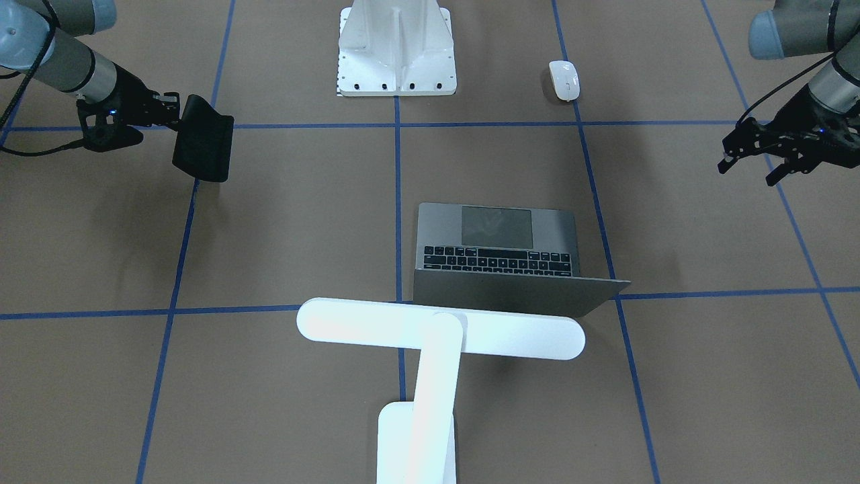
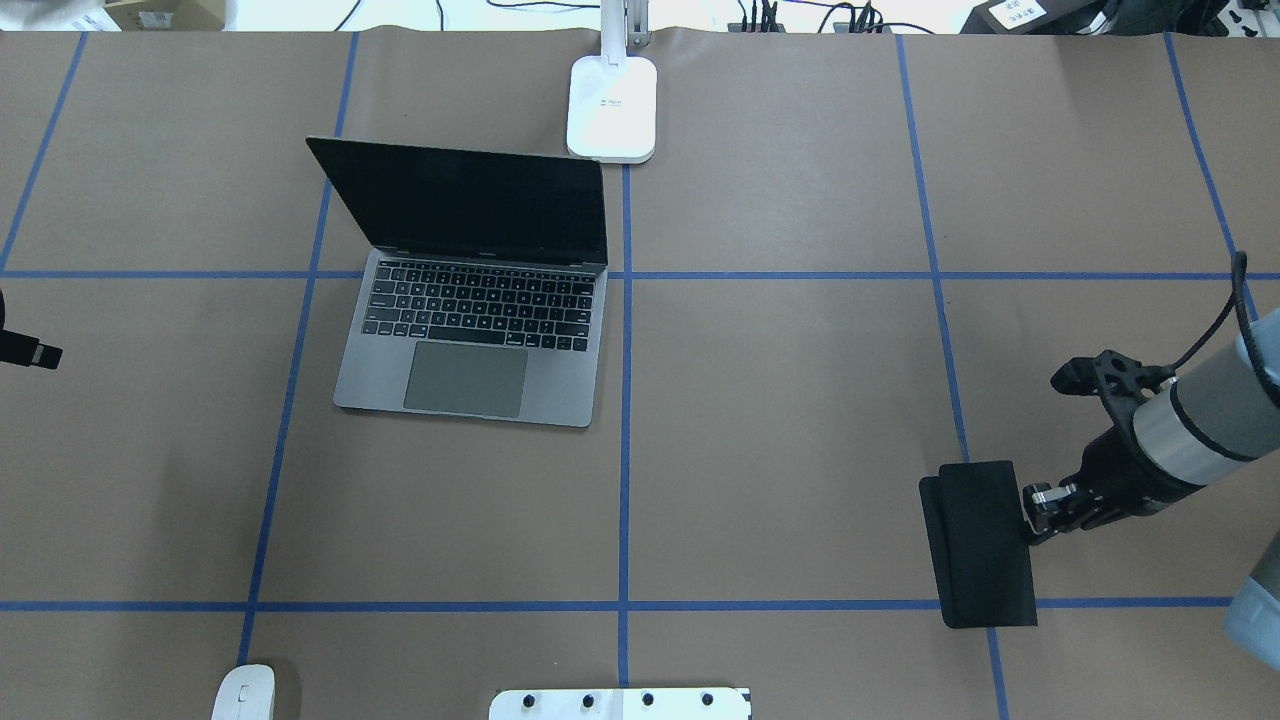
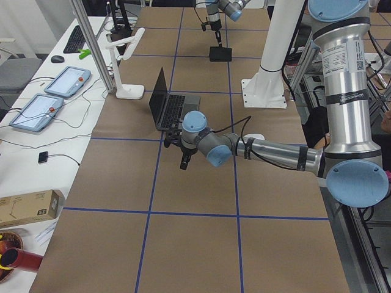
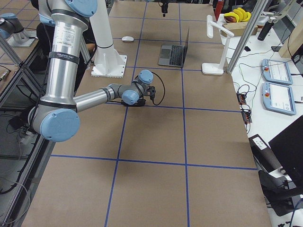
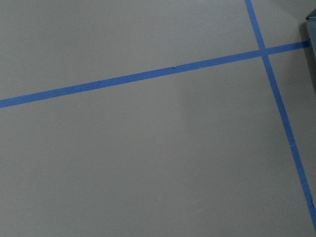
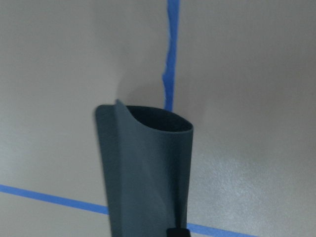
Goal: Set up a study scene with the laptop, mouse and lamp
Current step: 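Grasp the mouse pad edge with the right gripper and lift it, then place the mouse pad beside the laptop and raise the right gripper, then lower the left gripper onto the white mouse and grasp it, then carry the white mouse with the left gripper onto the mouse pad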
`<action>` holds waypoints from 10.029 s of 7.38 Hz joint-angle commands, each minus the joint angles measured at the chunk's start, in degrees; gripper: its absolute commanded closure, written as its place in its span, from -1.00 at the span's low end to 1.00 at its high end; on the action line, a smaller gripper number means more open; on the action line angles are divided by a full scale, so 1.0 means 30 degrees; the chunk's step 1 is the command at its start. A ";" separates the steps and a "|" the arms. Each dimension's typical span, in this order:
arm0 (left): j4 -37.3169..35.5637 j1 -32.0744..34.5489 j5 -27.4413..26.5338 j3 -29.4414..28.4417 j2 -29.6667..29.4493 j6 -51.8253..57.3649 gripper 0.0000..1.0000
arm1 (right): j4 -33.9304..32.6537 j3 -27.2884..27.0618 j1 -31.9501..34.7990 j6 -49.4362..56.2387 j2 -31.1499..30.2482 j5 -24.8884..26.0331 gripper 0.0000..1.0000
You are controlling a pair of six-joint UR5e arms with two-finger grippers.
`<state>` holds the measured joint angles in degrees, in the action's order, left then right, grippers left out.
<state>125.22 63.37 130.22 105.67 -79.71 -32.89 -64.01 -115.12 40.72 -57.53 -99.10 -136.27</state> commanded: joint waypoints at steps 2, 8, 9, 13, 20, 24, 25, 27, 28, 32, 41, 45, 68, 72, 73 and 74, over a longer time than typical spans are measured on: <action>-0.0197 0.0000 0.1117 0.0022 -0.0001 -0.0198 -0.99 | -0.5238 -0.0211 0.1744 0.0945 0.4829 0.0129 0.87; -0.0169 -0.0029 0.1036 0.0403 -0.0030 -0.4233 -0.99 | -1.5899 0.3938 0.2978 0.6750 1.5415 0.2062 0.86; -0.0140 -0.0087 0.1036 0.0432 -0.0059 -0.4938 -0.99 | -1.5928 0.5312 0.3095 0.7016 1.6673 0.2063 0.86; -0.0169 -0.0088 0.1065 0.0374 -0.0030 -0.4974 -0.99 | -1.5928 0.7961 0.3155 0.7253 1.8883 0.1888 0.85; -0.0082 -0.0262 0.1037 0.0403 -0.0059 -0.5032 -1.00 | -1.5870 0.7700 0.3184 0.7253 1.8650 0.2092 -1.00; -0.0343 -0.6251 -0.2004 0.3028 -0.0294 -1.1287 -1.00 | -1.5635 0.3660 0.4471 0.7574 1.5867 0.2063 -1.00; -0.1621 -0.7168 -0.2040 0.4635 -0.0207 -1.1563 -1.00 | -1.5635 0.3366 0.4445 0.7575 1.5692 0.2179 -1.00; -0.4089 -1.0033 -0.3114 0.7079 0.0434 -1.1537 -1.00 | -1.4620 0.3333 0.4474 0.7866 1.5457 0.2180 -1.00; -0.4095 -1.2137 -0.5531 0.7112 0.1454 -1.1537 -1.00 | -1.3363 0.3333 0.4474 0.7868 1.4730 0.2151 -1.00; -0.4124 -1.5369 -0.5585 0.7141 0.1846 -1.4043 -1.00 | -1.2911 0.3304 0.4269 0.7868 1.4461 0.2385 -0.99; -0.4095 -1.7051 -0.5585 0.4767 -0.0001 -1.4759 -0.98 | -1.2911 0.3129 0.4181 0.7956 1.4137 0.2415 -1.00; -0.4095 -1.7431 -0.5263 0.4768 0.0058 -1.4817 -0.77 | -1.2911 0.3129 0.4122 0.7956 1.4137 0.2415 -1.00; -1.3734 -1.0493 -0.4677 0.1122 -1.4781 -1.0453 -0.29 | -1.2911 0.1664 0.6259 0.7926 1.1855 0.4173 -1.00; -1.1836 -0.9756 -0.4677 -0.4332 -1.9008 -1.0423 -0.29 | -1.2940 0.1781 0.6671 0.7956 1.1501 0.4084 -1.00; -1.1307 -0.9756 -0.4706 -0.6170 -2.0348 -1.0510 -0.30 | -1.2940 0.1781 0.6671 0.7956 1.1500 0.4084 -1.00; -1.0722 -0.9756 -0.4706 -0.7523 -2.1116 -1.0569 -0.30 | -1.2940 0.1781 0.6671 0.7956 1.1500 0.4084 -1.00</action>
<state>90.86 34.02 116.13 88.62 -139.62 -64.38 -102.83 -109.79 60.69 -33.66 -64.55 -124.01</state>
